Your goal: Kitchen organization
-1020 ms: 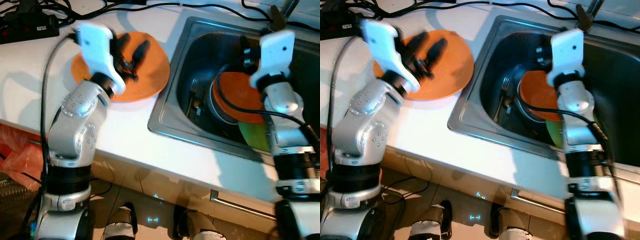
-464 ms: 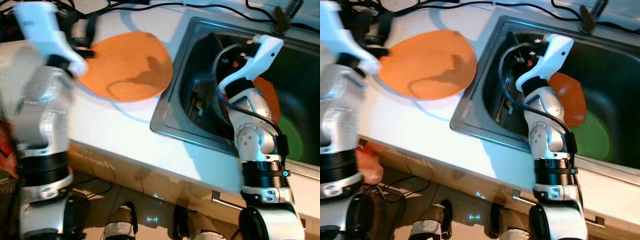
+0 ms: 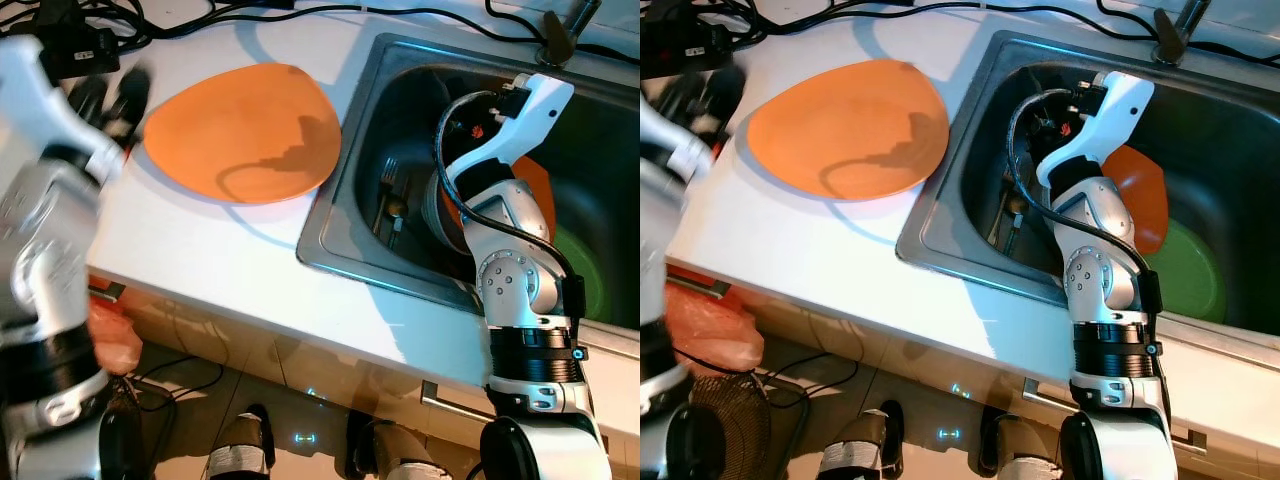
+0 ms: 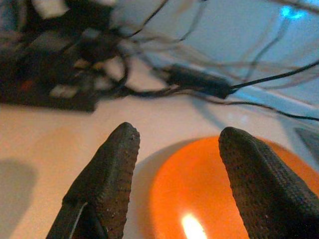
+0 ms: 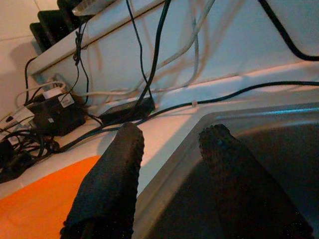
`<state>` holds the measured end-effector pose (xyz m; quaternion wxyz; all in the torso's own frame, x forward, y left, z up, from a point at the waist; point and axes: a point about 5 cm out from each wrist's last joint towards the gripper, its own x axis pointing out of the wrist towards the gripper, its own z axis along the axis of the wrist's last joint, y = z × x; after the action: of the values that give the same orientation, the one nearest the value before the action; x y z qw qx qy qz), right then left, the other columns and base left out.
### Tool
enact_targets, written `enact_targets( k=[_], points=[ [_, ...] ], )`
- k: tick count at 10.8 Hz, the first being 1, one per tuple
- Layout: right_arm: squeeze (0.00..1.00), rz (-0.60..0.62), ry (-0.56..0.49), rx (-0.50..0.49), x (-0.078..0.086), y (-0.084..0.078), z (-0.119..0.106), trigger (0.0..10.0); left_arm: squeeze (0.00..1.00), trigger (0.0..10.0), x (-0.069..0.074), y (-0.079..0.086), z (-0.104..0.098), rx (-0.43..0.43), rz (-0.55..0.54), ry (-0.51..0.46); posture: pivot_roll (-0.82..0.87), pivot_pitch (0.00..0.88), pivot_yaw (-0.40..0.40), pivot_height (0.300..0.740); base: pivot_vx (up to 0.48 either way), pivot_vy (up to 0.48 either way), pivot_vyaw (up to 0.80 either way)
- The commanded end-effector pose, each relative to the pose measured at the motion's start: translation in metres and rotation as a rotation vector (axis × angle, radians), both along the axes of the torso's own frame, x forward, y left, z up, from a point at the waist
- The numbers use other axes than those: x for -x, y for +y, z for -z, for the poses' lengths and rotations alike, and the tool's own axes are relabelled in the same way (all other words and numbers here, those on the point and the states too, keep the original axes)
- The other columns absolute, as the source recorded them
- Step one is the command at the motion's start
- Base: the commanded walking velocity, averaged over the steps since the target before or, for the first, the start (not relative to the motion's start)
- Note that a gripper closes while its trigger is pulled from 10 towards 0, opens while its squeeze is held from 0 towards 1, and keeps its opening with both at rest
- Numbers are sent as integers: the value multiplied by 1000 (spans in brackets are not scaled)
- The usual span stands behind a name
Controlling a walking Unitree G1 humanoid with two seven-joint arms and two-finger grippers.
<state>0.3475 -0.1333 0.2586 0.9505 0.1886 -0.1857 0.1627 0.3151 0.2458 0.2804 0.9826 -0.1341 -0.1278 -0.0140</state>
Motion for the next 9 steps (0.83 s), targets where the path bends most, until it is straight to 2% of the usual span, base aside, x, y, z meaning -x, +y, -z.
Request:
enact_targets(
  k=[1,3,4,6,8,9],
  points=[
    [0,-20,9,6,3,2,3,10000,1000,10000,5,6,-3,53,-17,-5,154,266,-23,740,0,0,0],
    [0,-23,14,8,3,3,4,10000,1000,10000,6,14,6,88,-36,81,157,261,-19,740,0,0,0],
    [0,-25,19,10,4,5,5,10000,0,10000,7,18,12,163,-31,146,158,257,-15,740,0,0,0],
    [0,-33,21,17,4,9,6,10000,0,10000,6,10,16,254,54,202,156,258,-15,740,0,0,0],
    [0,-36,21,19,4,10,5,10000,0,10000,2,6,12,352,106,222,159,260,-14,740,0,0,0],
    [0,-36,22,20,4,10,5,10000,0,10000,1,6,9,347,131,257,158,260,-9,740,0,0,0]
  ],
)
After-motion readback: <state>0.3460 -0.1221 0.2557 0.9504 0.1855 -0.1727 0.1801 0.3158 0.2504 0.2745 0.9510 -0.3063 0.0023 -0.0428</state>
